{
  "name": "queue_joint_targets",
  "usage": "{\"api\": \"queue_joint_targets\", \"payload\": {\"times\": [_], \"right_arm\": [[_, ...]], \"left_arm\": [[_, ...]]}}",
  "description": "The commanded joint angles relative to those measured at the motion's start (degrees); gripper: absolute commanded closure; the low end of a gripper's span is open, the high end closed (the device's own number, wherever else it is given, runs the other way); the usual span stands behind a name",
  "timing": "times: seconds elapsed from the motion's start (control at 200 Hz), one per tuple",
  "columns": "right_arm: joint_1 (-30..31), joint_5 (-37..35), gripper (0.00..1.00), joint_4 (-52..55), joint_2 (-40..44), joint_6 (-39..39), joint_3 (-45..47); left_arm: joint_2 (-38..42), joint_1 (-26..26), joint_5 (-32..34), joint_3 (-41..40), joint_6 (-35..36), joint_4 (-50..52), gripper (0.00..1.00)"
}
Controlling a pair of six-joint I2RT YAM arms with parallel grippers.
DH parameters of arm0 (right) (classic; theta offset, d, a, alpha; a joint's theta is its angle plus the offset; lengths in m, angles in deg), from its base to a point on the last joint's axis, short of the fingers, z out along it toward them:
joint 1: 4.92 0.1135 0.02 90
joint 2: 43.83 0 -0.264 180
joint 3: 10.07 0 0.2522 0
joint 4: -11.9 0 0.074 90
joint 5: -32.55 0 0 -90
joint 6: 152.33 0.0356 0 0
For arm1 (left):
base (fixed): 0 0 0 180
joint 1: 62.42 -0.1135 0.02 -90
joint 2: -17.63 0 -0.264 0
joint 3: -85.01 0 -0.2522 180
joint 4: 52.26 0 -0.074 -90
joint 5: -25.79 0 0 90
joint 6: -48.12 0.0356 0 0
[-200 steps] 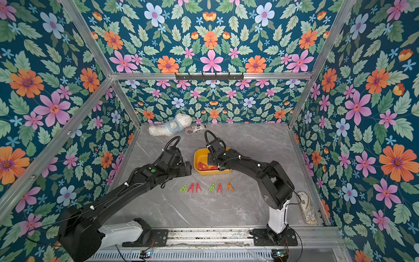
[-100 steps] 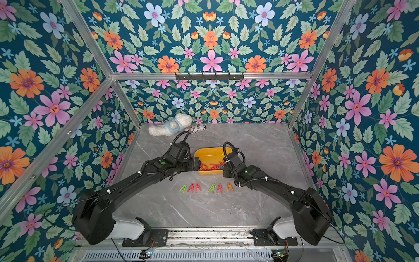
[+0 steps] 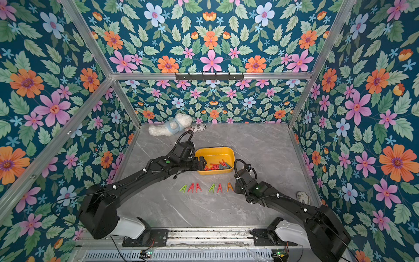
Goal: Take the clothespins out of the storage box
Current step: Place the clothespin at the center of the board.
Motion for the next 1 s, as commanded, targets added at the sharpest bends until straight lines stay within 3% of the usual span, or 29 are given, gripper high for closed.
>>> {"api": "queue_joint_targets", "payload": {"times": [0.0, 0.54, 0.65, 0.995], "right_arm": [[-0.95, 1.03, 0.92, -3.18, -0.09, 0.96, 1.46], [-1.32, 3.67, 0.89, -4.68, -7.86, -0.37, 2.24], [-1.27, 3.73, 0.75, -4.48, -8.75, -0.57, 1.84], [-1.44, 2.42, 0.64, 0.54, -4.06, -1.55, -3.30]], "left_arm": [[0.54, 0.04, 0.65, -0.37, -1.05, -0.59, 0.00], [1.38, 0.10, 2.34, -1.60, -1.69, -0.15, 0.00], [1.61, 0.10, 3.37, -1.78, -2.10, -0.19, 0.00], [-0.55, 0.04, 3.68, -0.26, -1.77, -0.30, 0.01]]}}
